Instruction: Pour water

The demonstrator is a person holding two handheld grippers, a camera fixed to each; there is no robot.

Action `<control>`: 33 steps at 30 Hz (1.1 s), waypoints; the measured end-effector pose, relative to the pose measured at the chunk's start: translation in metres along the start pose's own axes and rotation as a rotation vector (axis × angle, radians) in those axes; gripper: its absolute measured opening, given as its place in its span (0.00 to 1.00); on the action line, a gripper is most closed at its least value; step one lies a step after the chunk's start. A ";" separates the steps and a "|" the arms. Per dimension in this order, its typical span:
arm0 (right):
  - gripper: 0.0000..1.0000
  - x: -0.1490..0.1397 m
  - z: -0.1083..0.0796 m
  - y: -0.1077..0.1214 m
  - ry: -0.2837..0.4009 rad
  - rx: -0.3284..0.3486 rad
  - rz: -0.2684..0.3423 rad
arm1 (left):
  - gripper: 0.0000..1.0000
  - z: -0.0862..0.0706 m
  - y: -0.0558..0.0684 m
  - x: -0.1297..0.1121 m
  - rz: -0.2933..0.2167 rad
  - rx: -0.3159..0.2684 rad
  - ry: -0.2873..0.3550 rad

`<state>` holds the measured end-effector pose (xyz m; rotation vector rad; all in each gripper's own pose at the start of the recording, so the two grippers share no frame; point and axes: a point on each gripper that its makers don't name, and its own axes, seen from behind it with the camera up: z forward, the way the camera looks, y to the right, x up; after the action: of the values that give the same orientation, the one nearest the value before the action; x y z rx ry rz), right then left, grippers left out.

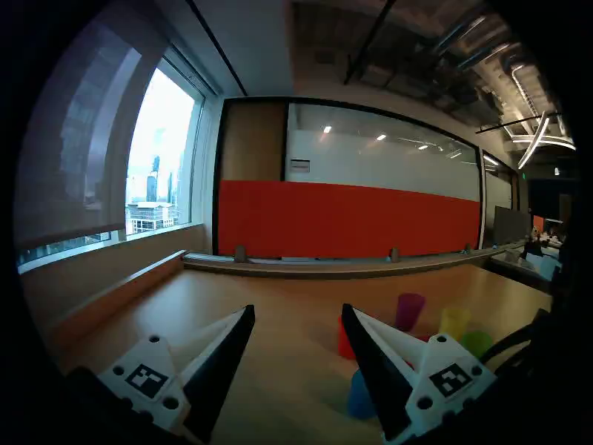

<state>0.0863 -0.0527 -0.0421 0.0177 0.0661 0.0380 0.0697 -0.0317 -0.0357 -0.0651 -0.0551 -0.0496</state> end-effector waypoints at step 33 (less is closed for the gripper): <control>0.99 0.004 0.006 0.009 -0.075 -0.050 -0.015 | 0.86 0.004 0.006 0.011 0.043 0.033 0.124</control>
<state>0.0905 -0.0434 -0.0364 -0.0317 -0.0100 0.0237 0.0811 -0.0261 -0.0313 -0.0300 0.0696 -0.0092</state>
